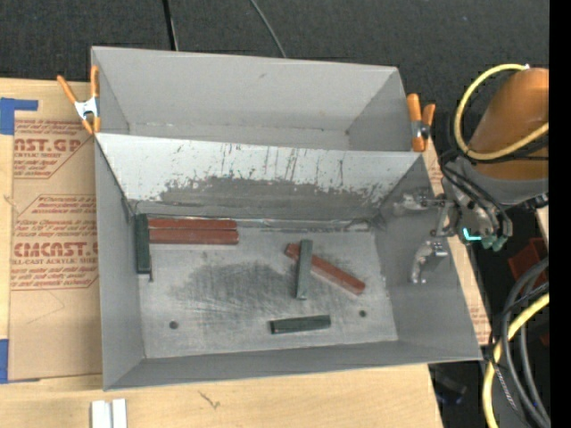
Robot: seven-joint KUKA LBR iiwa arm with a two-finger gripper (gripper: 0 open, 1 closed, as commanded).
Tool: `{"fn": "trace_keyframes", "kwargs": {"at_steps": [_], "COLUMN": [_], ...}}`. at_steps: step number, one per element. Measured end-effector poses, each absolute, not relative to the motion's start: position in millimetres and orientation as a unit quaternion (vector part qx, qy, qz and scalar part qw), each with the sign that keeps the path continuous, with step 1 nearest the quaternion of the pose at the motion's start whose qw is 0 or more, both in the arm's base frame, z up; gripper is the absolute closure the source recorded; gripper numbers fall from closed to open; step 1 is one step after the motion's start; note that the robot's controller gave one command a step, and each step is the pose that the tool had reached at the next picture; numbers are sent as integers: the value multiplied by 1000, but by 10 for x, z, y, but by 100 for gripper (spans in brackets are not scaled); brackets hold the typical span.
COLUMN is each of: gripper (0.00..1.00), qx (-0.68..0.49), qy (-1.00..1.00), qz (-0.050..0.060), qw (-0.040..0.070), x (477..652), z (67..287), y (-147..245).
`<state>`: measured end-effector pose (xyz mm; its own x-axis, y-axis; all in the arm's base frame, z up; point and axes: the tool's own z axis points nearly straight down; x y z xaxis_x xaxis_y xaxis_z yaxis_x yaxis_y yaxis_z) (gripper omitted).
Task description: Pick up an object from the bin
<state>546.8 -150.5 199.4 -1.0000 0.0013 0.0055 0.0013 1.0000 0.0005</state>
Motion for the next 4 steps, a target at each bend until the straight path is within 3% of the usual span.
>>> {"fn": "trace_keyframes", "kwargs": {"at_steps": [1, 2, 3, 4], "gripper": [0, 0, 100, 100], "qx": [0, 20, 110, 110], "qy": [-1000, -1000, -994, -994], "qz": [0, 1, 0, 0], "qw": [-1, -3, 0, 0], "x": [5487, 5408, 5385, 5385], "z": [2037, 1395, 843, 843], "y": [-1499, -1392, -928, -928]}}
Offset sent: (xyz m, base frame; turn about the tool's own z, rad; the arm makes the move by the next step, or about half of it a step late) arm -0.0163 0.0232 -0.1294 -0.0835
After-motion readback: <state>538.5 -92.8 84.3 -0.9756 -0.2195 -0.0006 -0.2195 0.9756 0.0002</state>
